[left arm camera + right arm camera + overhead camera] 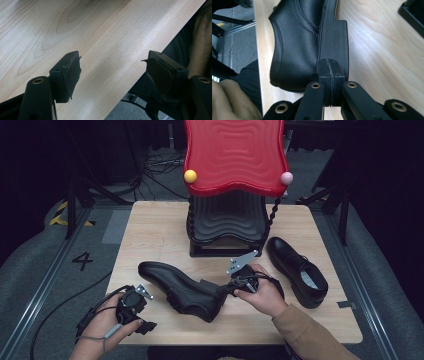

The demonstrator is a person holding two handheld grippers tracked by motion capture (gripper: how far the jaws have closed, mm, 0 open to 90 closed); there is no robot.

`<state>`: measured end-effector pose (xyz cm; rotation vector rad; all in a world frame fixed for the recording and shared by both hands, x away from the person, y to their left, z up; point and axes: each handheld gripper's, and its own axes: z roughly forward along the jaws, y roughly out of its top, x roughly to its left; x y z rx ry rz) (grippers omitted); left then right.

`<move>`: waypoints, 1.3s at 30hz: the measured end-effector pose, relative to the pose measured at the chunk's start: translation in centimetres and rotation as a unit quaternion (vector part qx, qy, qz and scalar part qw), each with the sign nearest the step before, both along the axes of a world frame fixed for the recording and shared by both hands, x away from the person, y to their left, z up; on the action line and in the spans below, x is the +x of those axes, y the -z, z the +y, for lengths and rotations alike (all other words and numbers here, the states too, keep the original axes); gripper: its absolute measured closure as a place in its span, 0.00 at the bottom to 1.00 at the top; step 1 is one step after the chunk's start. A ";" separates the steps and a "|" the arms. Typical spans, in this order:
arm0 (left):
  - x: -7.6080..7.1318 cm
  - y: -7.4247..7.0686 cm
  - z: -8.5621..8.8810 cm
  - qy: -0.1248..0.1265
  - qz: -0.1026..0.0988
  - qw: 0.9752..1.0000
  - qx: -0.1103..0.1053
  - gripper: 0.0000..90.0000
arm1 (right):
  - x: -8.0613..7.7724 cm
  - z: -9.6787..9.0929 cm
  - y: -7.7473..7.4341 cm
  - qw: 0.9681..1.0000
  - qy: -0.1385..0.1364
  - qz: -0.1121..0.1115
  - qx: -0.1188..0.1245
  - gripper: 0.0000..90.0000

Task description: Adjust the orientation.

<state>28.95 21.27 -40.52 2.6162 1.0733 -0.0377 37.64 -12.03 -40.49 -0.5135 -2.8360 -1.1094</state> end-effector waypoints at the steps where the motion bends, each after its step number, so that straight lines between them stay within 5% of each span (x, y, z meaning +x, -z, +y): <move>1: 0.0 0.0 0.0 0.001 0.000 1.000 -0.001 0.31 | 0.0 0.0 0.0 1.000 0.001 -0.001 0.000 1.00; 29: 0.3 0.5 -0.1 0.004 0.007 1.000 0.001 0.31 | 1.9 -1.3 0.5 0.996 0.070 -0.047 -0.005 1.00; 33: 0.2 0.4 0.1 0.002 0.008 1.000 -0.001 0.31 | 2.4 -2.9 -0.9 0.992 0.097 -0.075 0.024 1.00; 39: 0.3 0.6 0.1 0.001 0.011 1.000 0.000 0.31 | 2.8 -5.1 -2.5 0.989 0.115 -0.066 0.058 1.00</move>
